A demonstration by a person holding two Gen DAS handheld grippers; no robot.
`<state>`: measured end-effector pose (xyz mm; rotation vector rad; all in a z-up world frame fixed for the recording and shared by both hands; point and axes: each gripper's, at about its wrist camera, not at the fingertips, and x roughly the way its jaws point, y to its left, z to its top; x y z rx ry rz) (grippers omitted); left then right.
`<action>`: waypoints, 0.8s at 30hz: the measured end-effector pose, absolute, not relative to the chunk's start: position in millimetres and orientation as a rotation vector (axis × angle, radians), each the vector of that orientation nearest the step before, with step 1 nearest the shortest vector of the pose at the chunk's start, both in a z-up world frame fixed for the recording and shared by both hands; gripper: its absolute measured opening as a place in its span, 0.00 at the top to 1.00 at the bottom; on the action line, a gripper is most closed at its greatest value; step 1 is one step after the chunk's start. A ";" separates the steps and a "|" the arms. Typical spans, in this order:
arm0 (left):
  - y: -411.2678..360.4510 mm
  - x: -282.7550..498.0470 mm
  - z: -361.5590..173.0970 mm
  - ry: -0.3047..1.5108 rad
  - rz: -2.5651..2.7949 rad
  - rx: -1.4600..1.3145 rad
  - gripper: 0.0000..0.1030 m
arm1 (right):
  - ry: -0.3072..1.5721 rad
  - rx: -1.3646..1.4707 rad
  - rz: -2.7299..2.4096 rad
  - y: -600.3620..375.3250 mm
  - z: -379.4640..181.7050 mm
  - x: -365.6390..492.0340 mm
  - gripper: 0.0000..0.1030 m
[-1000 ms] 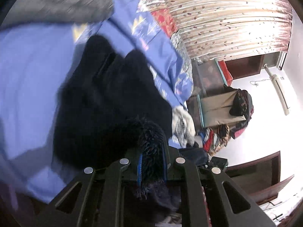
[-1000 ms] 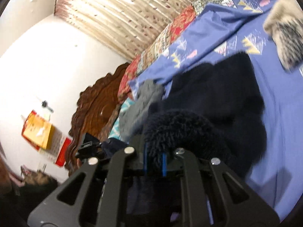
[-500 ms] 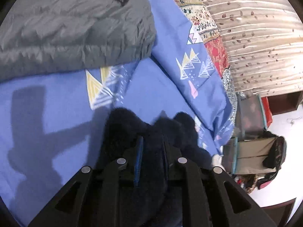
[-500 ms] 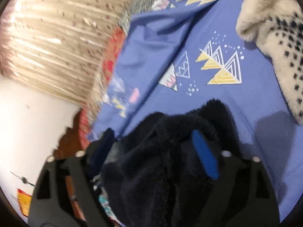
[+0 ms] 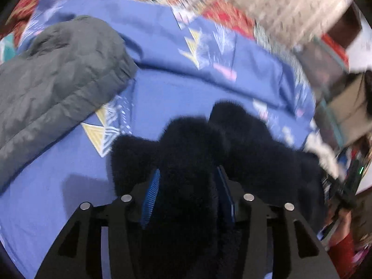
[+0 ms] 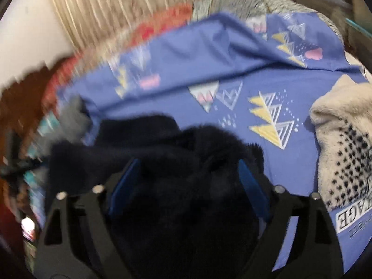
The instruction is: Fold large clothes
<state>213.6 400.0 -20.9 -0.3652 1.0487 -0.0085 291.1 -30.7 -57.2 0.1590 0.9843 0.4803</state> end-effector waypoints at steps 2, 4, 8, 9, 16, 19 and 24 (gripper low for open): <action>390.4 217.0 -23.5 1.040 -0.008 -0.261 0.67 | 0.940 0.237 0.540 -32.6 -45.1 294.8 0.99; 395.7 219.3 -16.7 1.010 -0.010 -0.262 0.70 | 0.839 0.232 0.539 -33.1 -22.3 295.9 0.99; 439.0 232.7 2.1 0.913 0.097 -0.380 0.71 | 0.730 0.327 0.441 -46.6 -2.8 326.7 1.00; 451.0 238.9 0.8 0.903 0.129 -0.410 0.71 | 0.733 0.346 0.403 -48.8 -6.4 336.9 1.00; 464.9 276.7 -68.1 1.104 0.224 -0.483 0.70 | 0.929 0.459 0.307 -52.0 -69.6 381.8 0.99; 466.4 268.6 -66.3 1.087 0.208 -0.497 0.68 | 0.821 0.317 0.371 -43.9 -41.9 350.7 0.16; 477.1 227.8 -15.8 0.935 0.165 -0.556 0.66 | 0.858 0.179 0.467 -52.9 -20.5 320.0 0.06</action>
